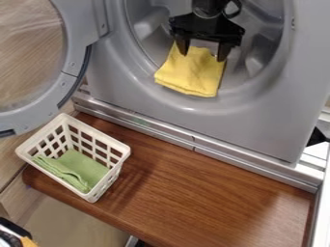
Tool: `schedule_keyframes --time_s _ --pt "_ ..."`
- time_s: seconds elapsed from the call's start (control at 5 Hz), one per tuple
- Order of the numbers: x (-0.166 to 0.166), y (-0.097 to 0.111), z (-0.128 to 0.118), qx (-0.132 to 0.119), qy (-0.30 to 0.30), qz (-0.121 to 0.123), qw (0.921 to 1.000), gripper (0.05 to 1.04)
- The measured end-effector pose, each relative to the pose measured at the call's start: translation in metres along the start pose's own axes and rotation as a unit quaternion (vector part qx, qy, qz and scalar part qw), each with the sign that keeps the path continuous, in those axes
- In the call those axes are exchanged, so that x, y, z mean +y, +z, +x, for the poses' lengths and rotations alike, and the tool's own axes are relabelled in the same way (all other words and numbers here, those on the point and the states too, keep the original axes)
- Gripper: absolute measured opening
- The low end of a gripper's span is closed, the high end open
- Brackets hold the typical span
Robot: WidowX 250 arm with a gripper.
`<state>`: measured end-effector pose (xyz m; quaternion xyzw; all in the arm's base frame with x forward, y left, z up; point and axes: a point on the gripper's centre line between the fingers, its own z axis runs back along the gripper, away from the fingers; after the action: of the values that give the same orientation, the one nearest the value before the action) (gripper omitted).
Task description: Put the yellow cloth in the washing machine
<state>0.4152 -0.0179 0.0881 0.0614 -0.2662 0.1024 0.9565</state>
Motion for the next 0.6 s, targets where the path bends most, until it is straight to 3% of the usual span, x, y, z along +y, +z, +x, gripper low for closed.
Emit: schedule_keyframes --time_s 0.2,0.4,0.6 --pt "-0.009 0.009 -0.039 0.057 0.014 0.008 0.9982 1.0" --pt "-0.014 0.033 -0.059 0.058 0.025 0.006 0.998 1.0" --pt "-0.014 0.049 -0.078 0.116 0.044 0.0 0.9923 1.0"
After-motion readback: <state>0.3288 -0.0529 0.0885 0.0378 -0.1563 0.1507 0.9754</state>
